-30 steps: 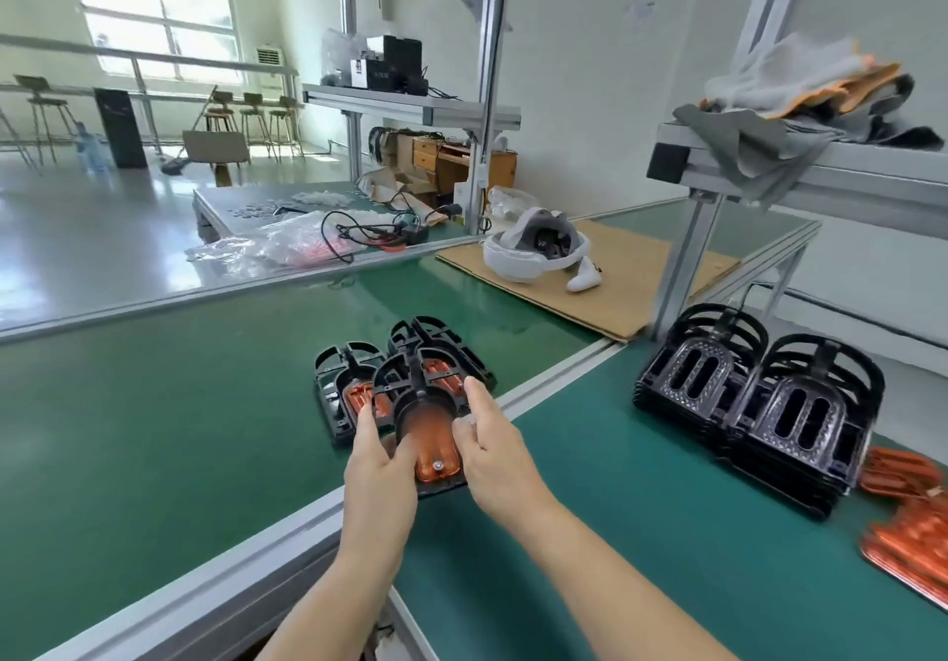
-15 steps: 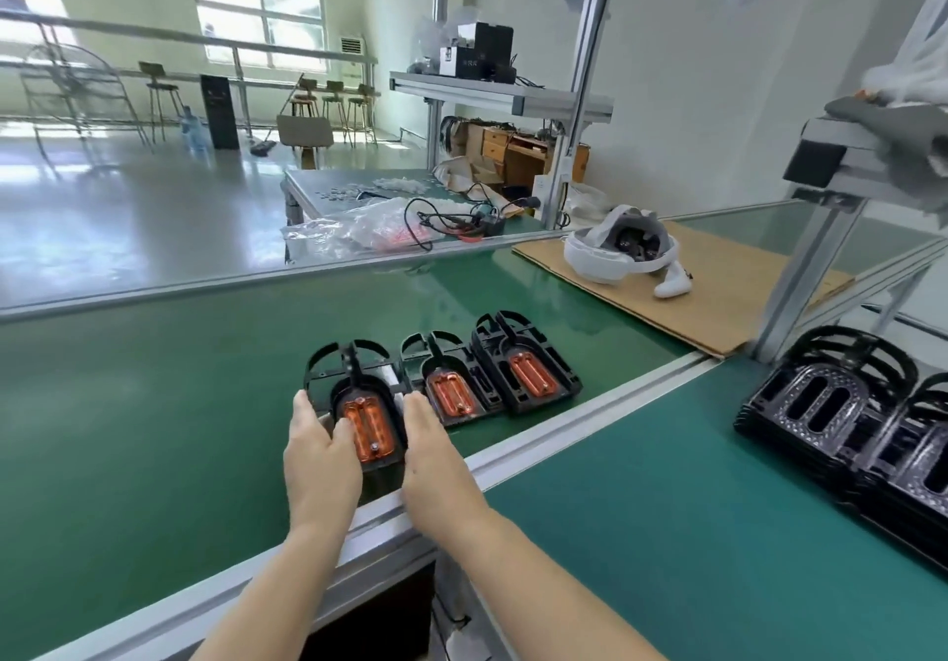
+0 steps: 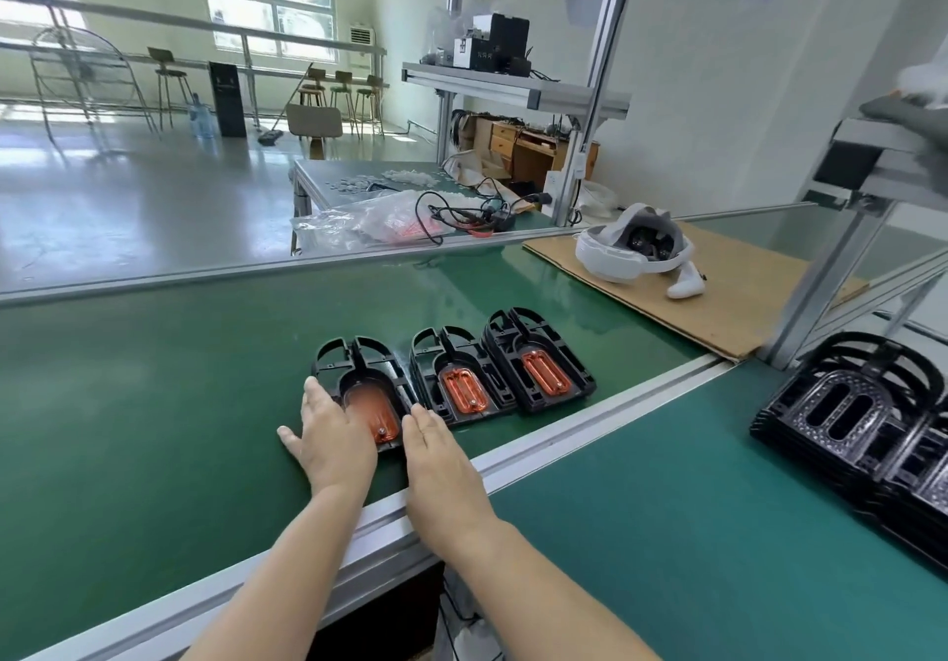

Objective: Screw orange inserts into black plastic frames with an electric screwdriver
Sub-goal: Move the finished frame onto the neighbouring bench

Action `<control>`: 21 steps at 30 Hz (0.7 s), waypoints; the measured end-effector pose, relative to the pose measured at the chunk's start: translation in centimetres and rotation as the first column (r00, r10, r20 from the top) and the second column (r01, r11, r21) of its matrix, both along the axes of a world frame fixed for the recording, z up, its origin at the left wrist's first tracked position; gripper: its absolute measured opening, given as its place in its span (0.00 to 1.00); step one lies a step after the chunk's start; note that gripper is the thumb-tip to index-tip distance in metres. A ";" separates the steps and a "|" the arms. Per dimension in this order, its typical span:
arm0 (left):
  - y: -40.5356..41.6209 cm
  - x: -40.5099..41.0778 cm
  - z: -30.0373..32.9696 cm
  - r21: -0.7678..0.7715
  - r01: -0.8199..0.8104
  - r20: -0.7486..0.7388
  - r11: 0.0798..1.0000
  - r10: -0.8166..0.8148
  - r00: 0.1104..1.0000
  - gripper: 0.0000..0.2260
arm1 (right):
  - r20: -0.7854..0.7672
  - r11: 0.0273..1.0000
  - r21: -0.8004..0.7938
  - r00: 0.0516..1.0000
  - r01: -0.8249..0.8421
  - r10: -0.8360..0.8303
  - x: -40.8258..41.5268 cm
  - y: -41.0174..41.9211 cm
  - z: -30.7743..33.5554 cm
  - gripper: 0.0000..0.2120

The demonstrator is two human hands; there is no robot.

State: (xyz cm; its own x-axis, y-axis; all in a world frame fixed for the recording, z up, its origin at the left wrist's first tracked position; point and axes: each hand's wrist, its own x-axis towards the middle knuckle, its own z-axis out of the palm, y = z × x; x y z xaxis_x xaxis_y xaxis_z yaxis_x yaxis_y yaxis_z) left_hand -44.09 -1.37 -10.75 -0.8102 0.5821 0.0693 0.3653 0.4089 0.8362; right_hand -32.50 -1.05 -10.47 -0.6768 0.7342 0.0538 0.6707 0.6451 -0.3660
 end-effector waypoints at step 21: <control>0.2 1.5 0.4 -0.179 -0.023 -0.330 0.984 -0.038 0.943 0.24 | 0.031 0.960 -0.045 0.961 0.277 -0.276 5.7 -1.2 0.1 0.26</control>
